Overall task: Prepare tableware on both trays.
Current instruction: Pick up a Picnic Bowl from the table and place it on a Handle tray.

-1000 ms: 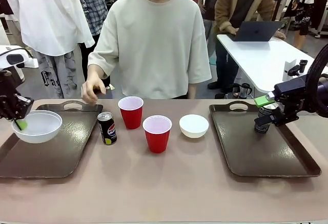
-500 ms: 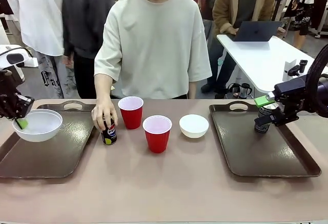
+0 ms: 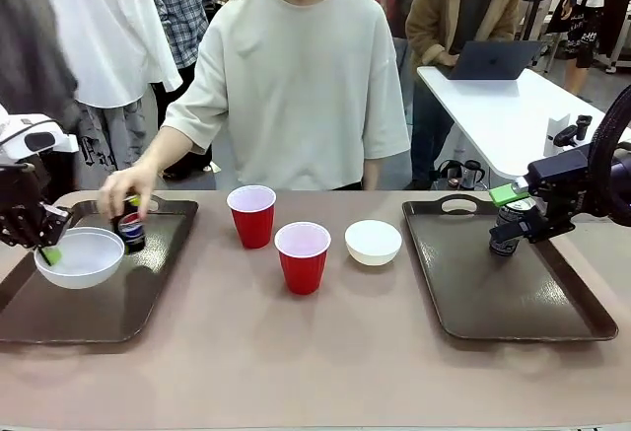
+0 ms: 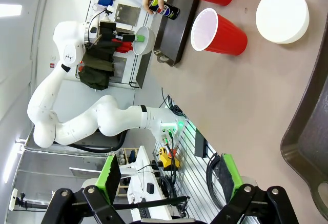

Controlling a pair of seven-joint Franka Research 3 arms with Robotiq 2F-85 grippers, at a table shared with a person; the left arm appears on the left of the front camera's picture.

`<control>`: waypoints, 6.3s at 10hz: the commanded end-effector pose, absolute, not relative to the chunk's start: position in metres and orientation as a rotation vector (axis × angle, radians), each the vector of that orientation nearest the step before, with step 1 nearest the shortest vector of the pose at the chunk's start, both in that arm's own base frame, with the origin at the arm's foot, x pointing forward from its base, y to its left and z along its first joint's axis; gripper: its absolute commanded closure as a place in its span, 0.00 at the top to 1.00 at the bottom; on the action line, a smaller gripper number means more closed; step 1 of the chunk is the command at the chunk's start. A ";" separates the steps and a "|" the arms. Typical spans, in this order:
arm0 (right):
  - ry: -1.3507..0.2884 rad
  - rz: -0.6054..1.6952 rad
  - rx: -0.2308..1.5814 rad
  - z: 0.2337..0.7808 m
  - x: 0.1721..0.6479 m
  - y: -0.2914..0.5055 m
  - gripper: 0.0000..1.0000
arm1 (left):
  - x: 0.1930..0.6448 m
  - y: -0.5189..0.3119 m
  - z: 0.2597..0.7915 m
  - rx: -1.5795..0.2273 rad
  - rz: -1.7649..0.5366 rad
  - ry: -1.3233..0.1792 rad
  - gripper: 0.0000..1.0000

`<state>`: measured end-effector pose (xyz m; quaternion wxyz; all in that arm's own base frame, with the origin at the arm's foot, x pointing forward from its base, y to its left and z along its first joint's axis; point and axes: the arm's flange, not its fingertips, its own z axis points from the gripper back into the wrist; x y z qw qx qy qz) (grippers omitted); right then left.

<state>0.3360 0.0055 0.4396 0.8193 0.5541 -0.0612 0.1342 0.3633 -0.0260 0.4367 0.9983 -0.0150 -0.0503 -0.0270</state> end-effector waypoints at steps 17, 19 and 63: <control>-0.140 0.289 1.201 0.439 0.336 0.006 1.00 | 0.352 -0.029 0.435 -0.025 -0.063 -0.110 0.05; -0.140 0.289 1.201 0.439 0.336 0.006 1.00 | 0.352 -0.030 0.435 -0.027 -0.062 -0.109 0.05; -0.140 0.289 1.201 0.439 0.336 0.006 1.00 | 0.386 -0.010 0.346 -0.114 -0.126 -0.019 0.84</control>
